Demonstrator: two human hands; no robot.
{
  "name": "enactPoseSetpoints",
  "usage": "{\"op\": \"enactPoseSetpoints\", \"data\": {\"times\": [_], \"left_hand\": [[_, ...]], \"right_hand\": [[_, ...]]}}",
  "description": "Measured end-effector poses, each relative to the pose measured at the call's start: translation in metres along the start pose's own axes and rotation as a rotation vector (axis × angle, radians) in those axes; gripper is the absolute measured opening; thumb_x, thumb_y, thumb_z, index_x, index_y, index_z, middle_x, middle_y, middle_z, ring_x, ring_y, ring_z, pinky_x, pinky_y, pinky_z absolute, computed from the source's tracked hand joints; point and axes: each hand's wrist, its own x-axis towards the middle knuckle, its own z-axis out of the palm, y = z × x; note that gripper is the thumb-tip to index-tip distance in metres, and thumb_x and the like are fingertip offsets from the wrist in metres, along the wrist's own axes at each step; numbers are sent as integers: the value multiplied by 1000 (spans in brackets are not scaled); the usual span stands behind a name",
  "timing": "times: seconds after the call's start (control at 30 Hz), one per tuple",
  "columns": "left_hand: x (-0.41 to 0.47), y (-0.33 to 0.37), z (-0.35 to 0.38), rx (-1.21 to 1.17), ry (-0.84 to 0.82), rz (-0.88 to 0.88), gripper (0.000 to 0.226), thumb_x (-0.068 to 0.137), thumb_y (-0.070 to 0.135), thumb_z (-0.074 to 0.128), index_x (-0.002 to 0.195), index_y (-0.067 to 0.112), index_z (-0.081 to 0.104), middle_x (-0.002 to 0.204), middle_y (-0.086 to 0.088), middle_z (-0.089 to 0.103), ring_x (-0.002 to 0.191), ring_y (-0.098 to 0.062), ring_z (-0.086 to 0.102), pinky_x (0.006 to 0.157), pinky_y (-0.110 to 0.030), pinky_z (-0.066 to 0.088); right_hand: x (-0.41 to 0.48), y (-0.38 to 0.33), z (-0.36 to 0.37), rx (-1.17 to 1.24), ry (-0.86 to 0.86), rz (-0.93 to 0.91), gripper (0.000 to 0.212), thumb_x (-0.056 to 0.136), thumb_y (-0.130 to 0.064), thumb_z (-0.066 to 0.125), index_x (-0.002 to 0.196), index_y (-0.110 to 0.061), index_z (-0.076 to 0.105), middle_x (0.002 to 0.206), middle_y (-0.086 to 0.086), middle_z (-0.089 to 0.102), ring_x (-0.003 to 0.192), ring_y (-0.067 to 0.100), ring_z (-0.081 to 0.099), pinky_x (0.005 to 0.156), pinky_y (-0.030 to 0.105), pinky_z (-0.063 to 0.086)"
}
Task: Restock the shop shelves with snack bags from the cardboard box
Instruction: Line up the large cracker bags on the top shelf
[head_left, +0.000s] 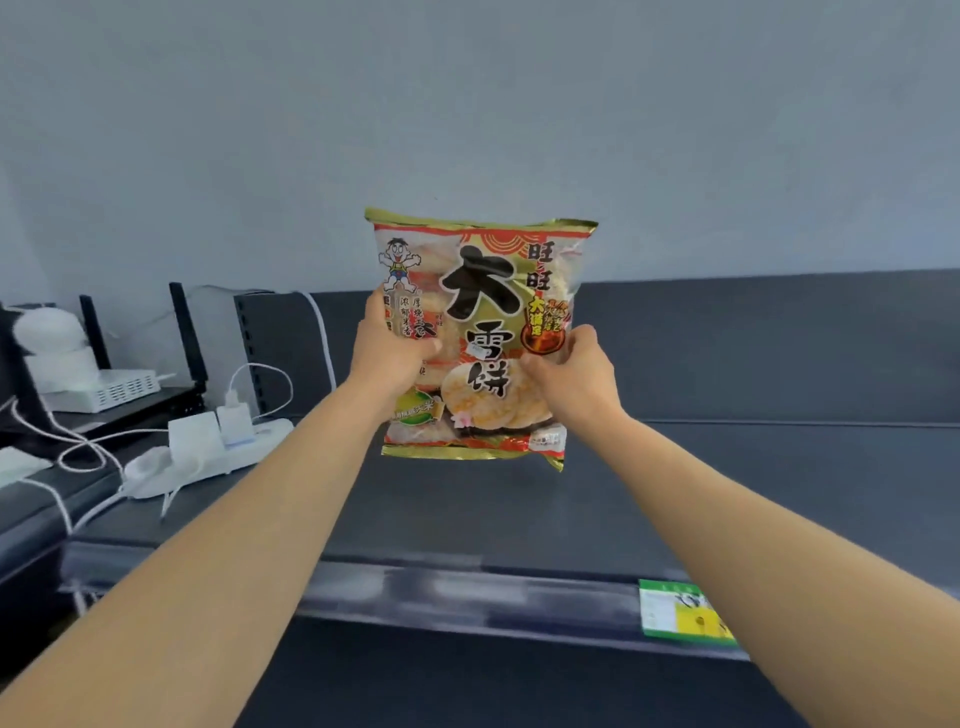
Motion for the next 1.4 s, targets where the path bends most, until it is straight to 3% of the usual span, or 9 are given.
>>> {"op": "enactPoseSetpoints", "data": {"times": [0.23,0.4,0.47,0.57,0.73,0.9,1.0,1.13,1.4], "left_hand": [[53,-54,-18,-26,-32,-95,72,82,2,69,140,22,32,124,0,56,111,-16,54,90,-34,48],[86,-77,-20,80,-97,-169,90,77,5,75,145,30,20,133,-6,45,120,-25,48,98,-43,47],[95,-79,-19,212,-105,-217,99,74,9,78,146,36,16,137,-10,37,124,-32,44,101,-50,44],[106,-83,-16,141,-181,-213,101,69,4,79,144,36,20,131,-9,47,120,-30,51,96,-50,49],[111,-86,-16,148,-181,-121,89,79,-4,70,148,27,23,130,-7,52,119,-25,53,96,-46,49],[107,-92,-13,211,-153,-123,74,83,-2,66,145,18,29,129,-10,53,117,-25,54,95,-44,50],[98,-86,-8,360,-77,-152,69,85,5,65,144,12,27,136,-15,42,121,-32,48,96,-44,47],[75,-57,7,496,2,-13,53,87,10,60,135,12,40,136,-13,37,124,-33,42,103,-48,39],[-39,15,88,292,-395,315,39,86,13,62,125,16,56,126,-2,54,110,-14,52,85,-20,37]], "right_hand": [[37,6,59,-111,-69,68,28,88,-16,56,111,-7,43,99,6,56,86,23,57,66,36,48],[57,12,79,-322,-91,109,40,83,-14,57,118,-10,40,125,14,44,114,36,46,93,44,46],[61,13,83,-401,-95,144,51,85,-15,59,131,-11,35,132,15,35,122,36,37,94,40,42],[65,16,86,-434,-86,177,61,86,-17,62,138,-14,30,136,15,30,125,37,34,96,43,47],[72,17,89,-393,-130,175,65,84,-12,62,140,-16,29,135,15,30,118,39,42,89,48,53],[68,19,86,-407,-185,167,72,86,-9,59,146,-15,20,140,15,29,112,34,50,72,32,48],[60,20,78,-413,-186,121,70,88,-9,57,146,-14,20,141,16,30,114,34,49,76,31,46],[44,15,59,-442,-169,13,64,87,-11,58,144,-12,27,142,14,32,118,33,48,87,34,47],[-17,27,-44,-544,-79,-59,52,92,-21,58,141,-15,40,141,6,43,121,22,49,84,25,42]]}}
